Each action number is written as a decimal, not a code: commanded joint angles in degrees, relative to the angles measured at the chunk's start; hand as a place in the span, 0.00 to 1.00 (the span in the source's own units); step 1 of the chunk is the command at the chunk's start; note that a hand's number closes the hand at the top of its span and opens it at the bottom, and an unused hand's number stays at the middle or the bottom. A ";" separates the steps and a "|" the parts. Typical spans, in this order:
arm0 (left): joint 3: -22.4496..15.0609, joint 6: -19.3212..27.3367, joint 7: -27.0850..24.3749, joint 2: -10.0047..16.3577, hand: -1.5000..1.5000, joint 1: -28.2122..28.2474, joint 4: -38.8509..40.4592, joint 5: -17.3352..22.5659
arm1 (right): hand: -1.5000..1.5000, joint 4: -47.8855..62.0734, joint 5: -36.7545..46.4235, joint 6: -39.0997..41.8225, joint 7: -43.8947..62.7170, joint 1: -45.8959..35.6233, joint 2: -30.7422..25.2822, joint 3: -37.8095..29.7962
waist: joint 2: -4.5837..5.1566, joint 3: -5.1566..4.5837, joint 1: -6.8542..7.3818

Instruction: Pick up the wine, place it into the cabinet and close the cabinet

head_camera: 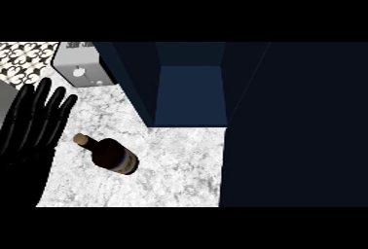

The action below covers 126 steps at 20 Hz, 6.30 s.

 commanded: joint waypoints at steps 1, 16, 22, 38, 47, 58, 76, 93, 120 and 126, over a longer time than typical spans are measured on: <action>1.87 0.33 8.86 1.30 0.00 -0.13 -5.04 6.64 | 0.00 -8.11 -0.03 -0.18 5.12 6.55 1.28 6.13 | -0.14 -0.01 -0.16; -1.53 13.27 29.14 2.39 0.00 -11.66 -14.54 -0.22 | 0.00 -17.55 11.03 -7.94 19.24 0.36 3.13 17.75 | -0.07 -0.01 -0.12; 0.06 12.86 30.64 3.88 0.00 -8.83 -17.09 0.02 | 0.00 -20.41 11.18 -11.65 27.06 -4.82 1.85 17.02 | -0.13 -0.06 0.13; 1.79 6.48 18.33 2.06 0.00 -1.81 -5.65 1.29 | 0.00 -22.74 17.06 -19.10 31.40 -9.16 -0.93 23.57 | -0.23 -0.14 -0.65; 3.79 2.70 8.40 1.15 0.00 1.65 3.72 0.79 | 0.00 -23.13 15.09 -21.00 34.75 -12.70 -4.22 22.16 | -0.11 -0.11 -0.57; 6.46 -3.65 -7.72 1.62 0.00 10.14 13.39 -0.60 | 0.00 -21.91 16.58 -22.59 27.21 -6.92 -8.20 26.77 | -0.20 -0.06 -0.64; 8.05 -6.31 -22.88 0.34 0.00 8.50 34.65 -4.65 | 0.00 -24.48 16.30 -28.15 36.55 -15.65 -10.91 25.26 | -0.14 -0.09 -0.86; 11.90 -13.20 -34.43 2.22 0.00 -0.55 61.68 -3.16 | 0.00 -22.60 19.28 -31.87 31.12 -13.08 -13.12 31.30 | -0.16 -0.12 -1.45; 11.19 -13.03 -50.89 0.33 1.00 -4.84 73.45 -6.32 | 0.00 -20.88 20.26 -34.80 28.70 -12.46 -16.62 32.95 | -0.15 -0.07 -0.69; 10.17 -12.91 -52.04 0.93 1.00 -2.93 70.33 -7.14 | 0.00 -23.72 18.64 -34.90 30.44 -11.89 -17.21 32.88 | -0.24 -0.06 -0.56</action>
